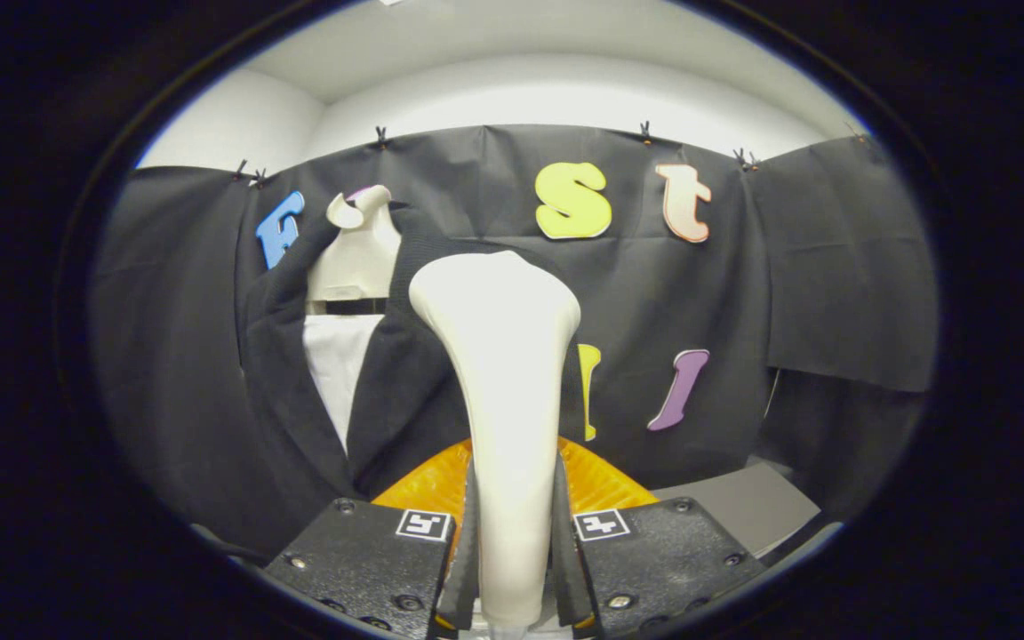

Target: Iron the clothes twice with a garment steamer, once on the left side and once on the right side.

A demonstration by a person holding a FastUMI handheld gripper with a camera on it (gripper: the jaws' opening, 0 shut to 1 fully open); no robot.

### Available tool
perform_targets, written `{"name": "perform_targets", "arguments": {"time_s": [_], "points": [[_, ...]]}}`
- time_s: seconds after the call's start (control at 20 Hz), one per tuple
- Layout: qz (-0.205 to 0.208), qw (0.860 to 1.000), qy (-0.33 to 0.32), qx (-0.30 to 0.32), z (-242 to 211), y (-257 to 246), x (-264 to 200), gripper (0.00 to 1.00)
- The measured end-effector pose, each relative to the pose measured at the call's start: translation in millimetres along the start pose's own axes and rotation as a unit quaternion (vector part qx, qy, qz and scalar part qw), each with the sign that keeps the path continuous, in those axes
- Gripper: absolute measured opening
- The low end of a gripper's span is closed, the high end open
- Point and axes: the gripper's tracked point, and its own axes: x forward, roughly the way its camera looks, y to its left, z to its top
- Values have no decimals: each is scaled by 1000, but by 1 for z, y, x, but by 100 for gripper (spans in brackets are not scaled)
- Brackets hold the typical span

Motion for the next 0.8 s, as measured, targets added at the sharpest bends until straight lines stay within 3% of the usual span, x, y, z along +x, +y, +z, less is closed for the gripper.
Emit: {"name": "perform_targets", "arguments": {"time_s": [0.25,0.8], "points": [[-14,1000,-3,-24,6,21,13,37],[-29,999,34,-28,-34,13,21,37]]}}
